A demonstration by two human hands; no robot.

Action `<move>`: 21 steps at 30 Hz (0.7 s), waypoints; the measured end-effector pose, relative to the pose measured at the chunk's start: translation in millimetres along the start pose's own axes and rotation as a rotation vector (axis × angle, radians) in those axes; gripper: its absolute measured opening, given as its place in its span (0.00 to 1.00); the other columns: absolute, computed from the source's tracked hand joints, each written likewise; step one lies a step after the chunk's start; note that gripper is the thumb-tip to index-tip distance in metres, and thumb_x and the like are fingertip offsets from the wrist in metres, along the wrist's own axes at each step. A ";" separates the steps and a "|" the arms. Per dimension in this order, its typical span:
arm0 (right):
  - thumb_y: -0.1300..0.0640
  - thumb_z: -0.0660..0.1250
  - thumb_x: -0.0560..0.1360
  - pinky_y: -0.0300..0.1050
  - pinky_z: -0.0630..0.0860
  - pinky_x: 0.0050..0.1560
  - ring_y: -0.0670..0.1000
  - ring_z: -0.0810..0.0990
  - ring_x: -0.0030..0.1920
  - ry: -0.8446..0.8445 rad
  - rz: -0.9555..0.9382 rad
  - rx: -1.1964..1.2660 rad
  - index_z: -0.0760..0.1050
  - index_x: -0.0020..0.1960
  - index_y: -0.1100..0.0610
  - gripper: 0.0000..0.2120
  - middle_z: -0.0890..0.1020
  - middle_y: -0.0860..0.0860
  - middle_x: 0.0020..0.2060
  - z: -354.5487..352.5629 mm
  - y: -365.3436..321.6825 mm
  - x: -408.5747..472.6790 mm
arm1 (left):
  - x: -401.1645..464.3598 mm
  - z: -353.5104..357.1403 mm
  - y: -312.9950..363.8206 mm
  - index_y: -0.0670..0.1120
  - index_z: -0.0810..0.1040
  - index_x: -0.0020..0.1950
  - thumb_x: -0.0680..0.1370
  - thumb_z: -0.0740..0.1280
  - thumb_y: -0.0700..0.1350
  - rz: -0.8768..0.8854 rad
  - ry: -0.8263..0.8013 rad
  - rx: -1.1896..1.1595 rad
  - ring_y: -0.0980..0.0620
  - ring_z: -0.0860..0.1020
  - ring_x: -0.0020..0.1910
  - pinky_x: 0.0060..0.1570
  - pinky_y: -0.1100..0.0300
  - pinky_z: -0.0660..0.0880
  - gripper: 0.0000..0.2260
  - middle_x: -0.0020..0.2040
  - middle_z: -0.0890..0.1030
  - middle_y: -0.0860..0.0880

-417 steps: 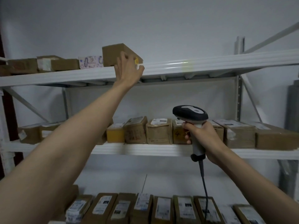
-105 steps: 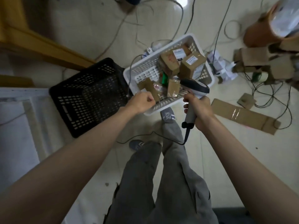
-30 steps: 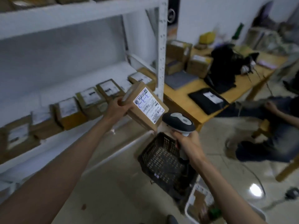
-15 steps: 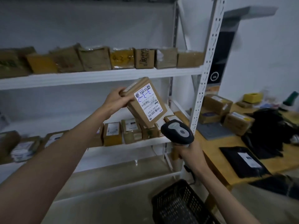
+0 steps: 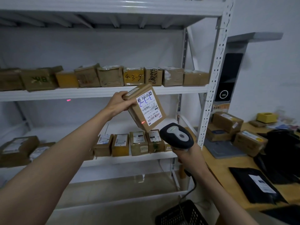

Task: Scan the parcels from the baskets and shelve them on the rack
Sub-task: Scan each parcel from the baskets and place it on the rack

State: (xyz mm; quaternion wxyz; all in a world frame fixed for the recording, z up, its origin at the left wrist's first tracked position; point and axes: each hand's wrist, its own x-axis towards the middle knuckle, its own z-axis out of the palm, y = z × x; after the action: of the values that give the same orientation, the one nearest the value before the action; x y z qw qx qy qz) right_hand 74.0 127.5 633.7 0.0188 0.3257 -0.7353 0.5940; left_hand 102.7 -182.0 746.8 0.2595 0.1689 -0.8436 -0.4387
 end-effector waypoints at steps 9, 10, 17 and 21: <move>0.63 0.75 0.74 0.35 0.74 0.31 0.41 0.78 0.30 -0.071 -0.023 0.008 0.77 0.45 0.49 0.10 0.80 0.45 0.30 -2.1 -16.4 14.1 | -6.7 -27.6 19.8 0.50 0.73 0.68 0.75 0.74 0.51 0.075 0.045 0.073 0.54 0.78 0.53 0.46 0.60 0.79 0.23 0.55 0.79 0.51; 0.62 0.74 0.74 0.36 0.74 0.31 0.42 0.77 0.29 -0.088 -0.014 0.021 0.77 0.46 0.51 0.09 0.80 0.47 0.29 -1.5 -19.6 18.0 | -7.5 -31.2 22.2 0.50 0.73 0.67 0.75 0.74 0.51 0.073 0.054 0.073 0.54 0.78 0.52 0.46 0.60 0.79 0.22 0.54 0.79 0.52; 0.61 0.72 0.76 0.39 0.75 0.30 0.46 0.77 0.27 -0.083 0.080 0.272 0.76 0.56 0.51 0.11 0.80 0.51 0.28 -0.9 -60.2 66.2 | -13.4 -63.3 50.5 0.45 0.75 0.70 0.65 0.75 0.55 0.063 0.141 0.014 0.50 0.81 0.56 0.52 0.52 0.83 0.35 0.60 0.81 0.47; 0.60 0.72 0.75 0.44 0.76 0.33 0.49 0.76 0.28 -0.034 0.053 0.398 0.78 0.56 0.54 0.11 0.81 0.59 0.32 0.1 -92.6 105.4 | -11.7 -88.7 74.4 0.51 0.79 0.55 0.58 0.75 0.60 0.061 0.226 -0.108 0.60 0.81 0.37 0.42 0.61 0.82 0.28 0.44 0.85 0.56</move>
State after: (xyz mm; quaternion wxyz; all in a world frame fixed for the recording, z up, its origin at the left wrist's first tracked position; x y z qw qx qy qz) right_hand 37.5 71.7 757.1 -0.0742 0.3135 -0.6121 0.7221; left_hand 159.8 -192.3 847.6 0.3748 0.1773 -0.7888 -0.4537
